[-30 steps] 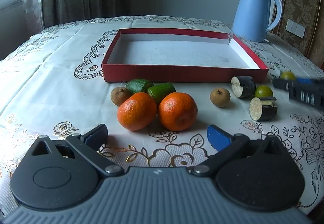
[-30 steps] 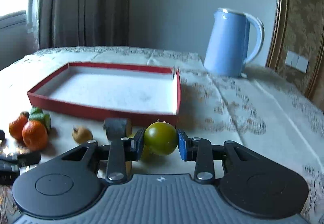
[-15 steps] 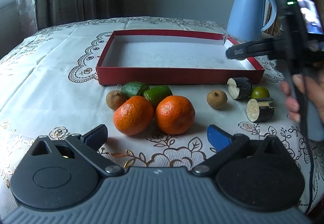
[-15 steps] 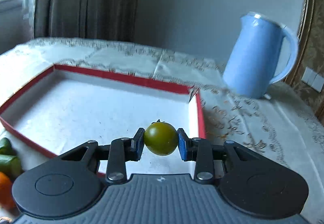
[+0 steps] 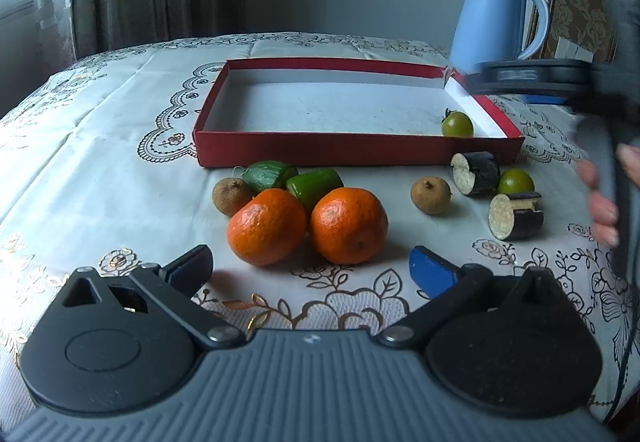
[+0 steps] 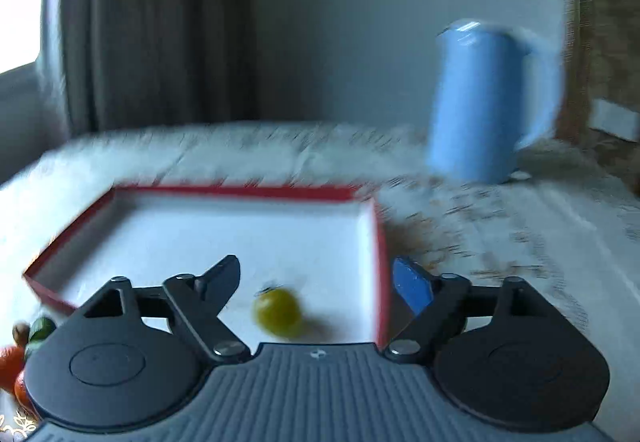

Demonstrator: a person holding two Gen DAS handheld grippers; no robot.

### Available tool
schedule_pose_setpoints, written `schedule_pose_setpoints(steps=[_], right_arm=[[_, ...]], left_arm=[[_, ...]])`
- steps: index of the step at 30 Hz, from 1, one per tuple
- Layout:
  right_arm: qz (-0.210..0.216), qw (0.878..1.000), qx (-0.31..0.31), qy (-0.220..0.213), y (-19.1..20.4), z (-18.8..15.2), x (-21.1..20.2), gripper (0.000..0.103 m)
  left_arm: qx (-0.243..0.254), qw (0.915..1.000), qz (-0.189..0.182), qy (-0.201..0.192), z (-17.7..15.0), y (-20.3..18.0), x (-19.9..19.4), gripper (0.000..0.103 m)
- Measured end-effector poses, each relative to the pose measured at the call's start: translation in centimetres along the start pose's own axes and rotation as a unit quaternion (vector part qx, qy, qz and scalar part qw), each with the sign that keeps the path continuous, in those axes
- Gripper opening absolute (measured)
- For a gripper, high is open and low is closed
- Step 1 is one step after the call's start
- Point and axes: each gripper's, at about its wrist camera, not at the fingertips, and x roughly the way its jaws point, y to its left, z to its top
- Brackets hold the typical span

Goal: Organize fruits
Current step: 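Carry the green tomato into the red tray and open the right gripper, then reach the left tool to a mandarin orange and close on it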

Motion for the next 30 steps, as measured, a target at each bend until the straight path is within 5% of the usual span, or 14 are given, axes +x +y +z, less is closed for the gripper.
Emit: schedule_pose_setpoints(steps=[4,11,30], right_arm=[[-0.1,0.995,-0.005,-0.03,-1.3,-1.9,-3.1,0.085],[-0.167,0.985,0.034,0.01,-3.2,-4.6,-3.2,0.086],[-0.139,0.987,0.077,0.024,-4.6,-5.9,-2.6,0.087]], left_arm=[[-0.005,1.0,0.004,-0.001,-0.2,0.2,-0.6,0.103],[-0.004,0.9998,0.02,-0.006,-0.7,0.4,-1.7,0.103],[0.012,0.9978,0.063,-0.018,-0.1,2.8,-1.6,0.103]])
